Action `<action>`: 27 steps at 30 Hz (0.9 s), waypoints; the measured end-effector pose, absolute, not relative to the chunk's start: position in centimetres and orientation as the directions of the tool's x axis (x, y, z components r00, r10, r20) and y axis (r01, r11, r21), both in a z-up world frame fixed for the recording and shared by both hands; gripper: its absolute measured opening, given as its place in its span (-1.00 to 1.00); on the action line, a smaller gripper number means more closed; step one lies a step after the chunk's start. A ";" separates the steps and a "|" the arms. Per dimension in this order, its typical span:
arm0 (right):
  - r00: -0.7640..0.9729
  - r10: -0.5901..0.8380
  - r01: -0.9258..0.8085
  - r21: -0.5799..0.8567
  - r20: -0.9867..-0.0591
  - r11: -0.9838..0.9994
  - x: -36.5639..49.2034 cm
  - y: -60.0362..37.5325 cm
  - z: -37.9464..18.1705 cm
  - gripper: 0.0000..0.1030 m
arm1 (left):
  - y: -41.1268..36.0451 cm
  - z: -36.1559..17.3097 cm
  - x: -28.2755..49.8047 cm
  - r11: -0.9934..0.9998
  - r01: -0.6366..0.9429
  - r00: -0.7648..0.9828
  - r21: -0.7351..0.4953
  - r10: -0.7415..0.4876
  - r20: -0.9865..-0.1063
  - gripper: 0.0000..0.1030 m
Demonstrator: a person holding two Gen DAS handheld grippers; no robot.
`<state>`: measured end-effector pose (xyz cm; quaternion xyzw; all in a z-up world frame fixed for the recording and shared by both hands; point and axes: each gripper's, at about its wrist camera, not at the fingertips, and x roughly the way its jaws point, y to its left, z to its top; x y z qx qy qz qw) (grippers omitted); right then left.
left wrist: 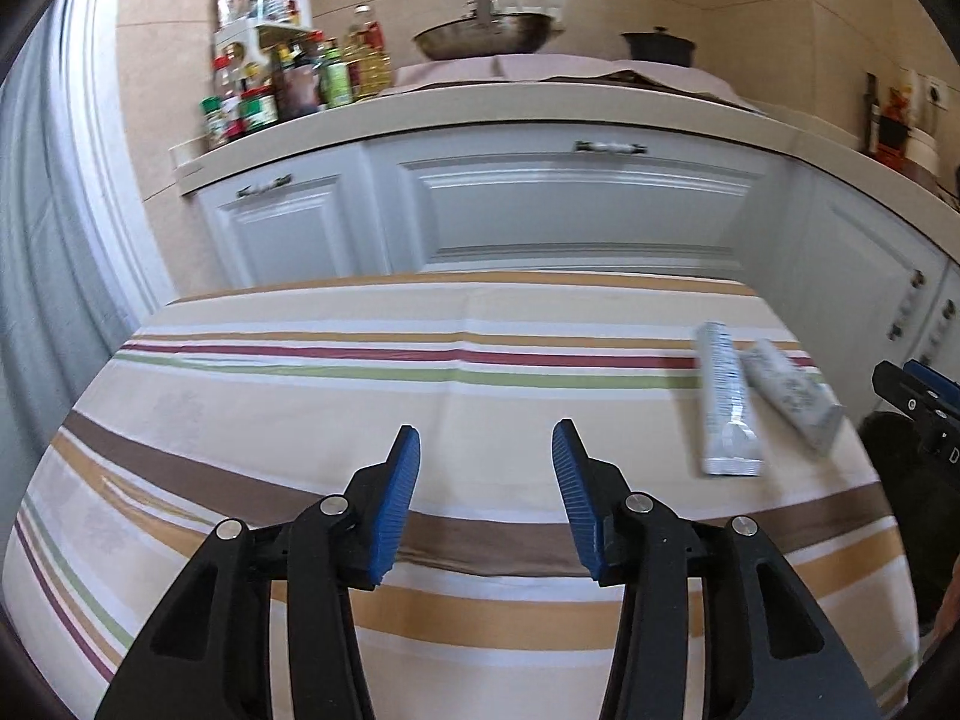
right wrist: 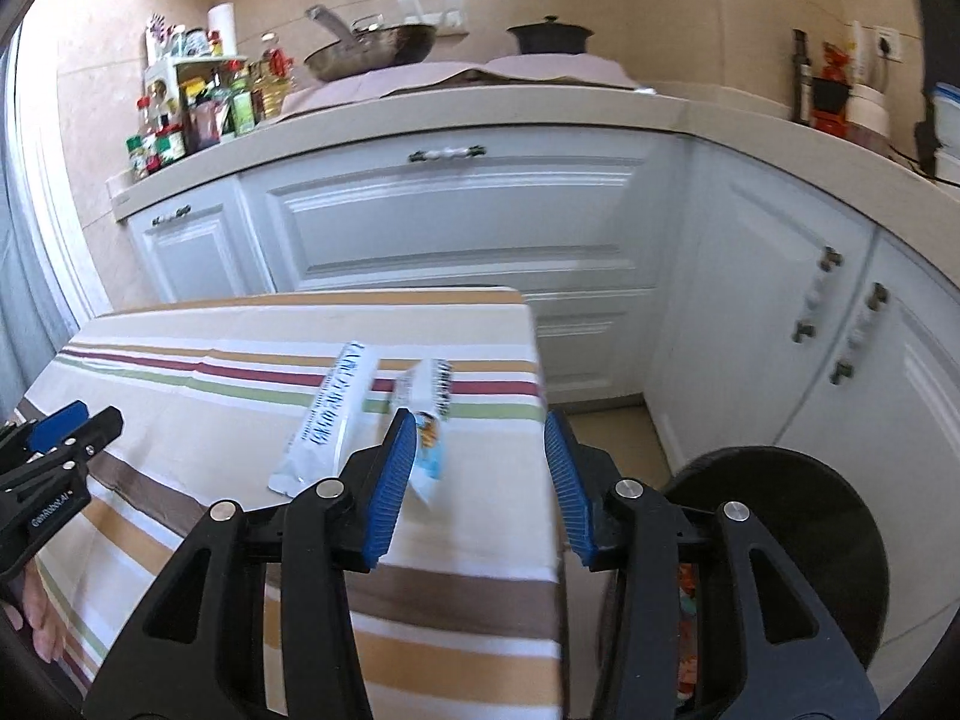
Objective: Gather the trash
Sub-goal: 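Move both grippers back over the table toward the sachet and packet, then close the right gripper on the printed snack packet and lift it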
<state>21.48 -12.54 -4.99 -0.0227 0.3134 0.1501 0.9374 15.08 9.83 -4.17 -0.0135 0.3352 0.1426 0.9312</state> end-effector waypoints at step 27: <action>0.620 0.242 -0.331 0.030 -0.746 0.943 26.1 -8.5 -8.4 -0.52 | 13.3 -5.8 16.1 0.947 -0.316 0.690 0.049 0.265 -0.674 0.02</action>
